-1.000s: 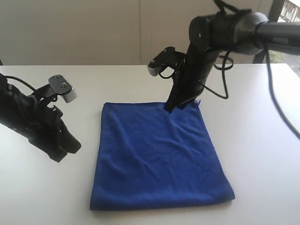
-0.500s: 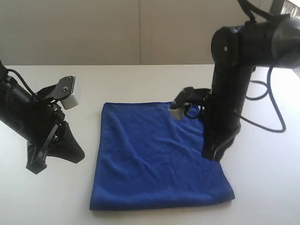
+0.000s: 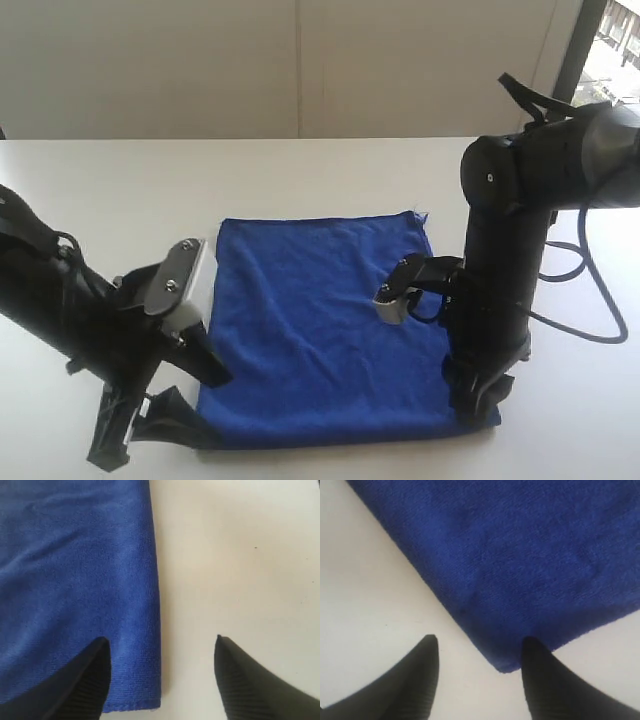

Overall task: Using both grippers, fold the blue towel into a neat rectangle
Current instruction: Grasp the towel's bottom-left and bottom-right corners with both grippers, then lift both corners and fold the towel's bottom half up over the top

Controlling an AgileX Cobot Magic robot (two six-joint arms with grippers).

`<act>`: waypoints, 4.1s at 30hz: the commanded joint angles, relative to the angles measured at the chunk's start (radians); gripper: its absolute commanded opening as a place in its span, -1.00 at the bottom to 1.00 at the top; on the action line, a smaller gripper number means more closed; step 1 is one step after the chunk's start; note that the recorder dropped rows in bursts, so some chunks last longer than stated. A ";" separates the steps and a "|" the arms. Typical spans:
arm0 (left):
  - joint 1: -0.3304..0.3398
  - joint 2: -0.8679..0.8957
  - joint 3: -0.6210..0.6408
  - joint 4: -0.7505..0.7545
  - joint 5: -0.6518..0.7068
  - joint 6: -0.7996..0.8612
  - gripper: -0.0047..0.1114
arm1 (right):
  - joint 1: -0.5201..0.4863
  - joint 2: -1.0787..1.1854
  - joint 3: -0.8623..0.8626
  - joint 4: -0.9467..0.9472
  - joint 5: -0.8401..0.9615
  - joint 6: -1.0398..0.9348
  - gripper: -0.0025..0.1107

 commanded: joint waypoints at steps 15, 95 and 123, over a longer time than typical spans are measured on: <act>-0.113 0.101 0.009 0.218 -0.143 -0.305 0.19 | -0.009 -0.037 0.016 0.108 0.088 -0.180 -0.07; -0.113 -0.044 0.009 0.218 -0.095 -0.348 -0.92 | -0.009 -0.030 0.062 0.077 0.088 -0.501 -0.96; -0.113 0.001 -0.019 0.256 -0.675 -0.434 -0.92 | -0.009 -0.160 0.062 -0.196 -0.452 0.175 -0.96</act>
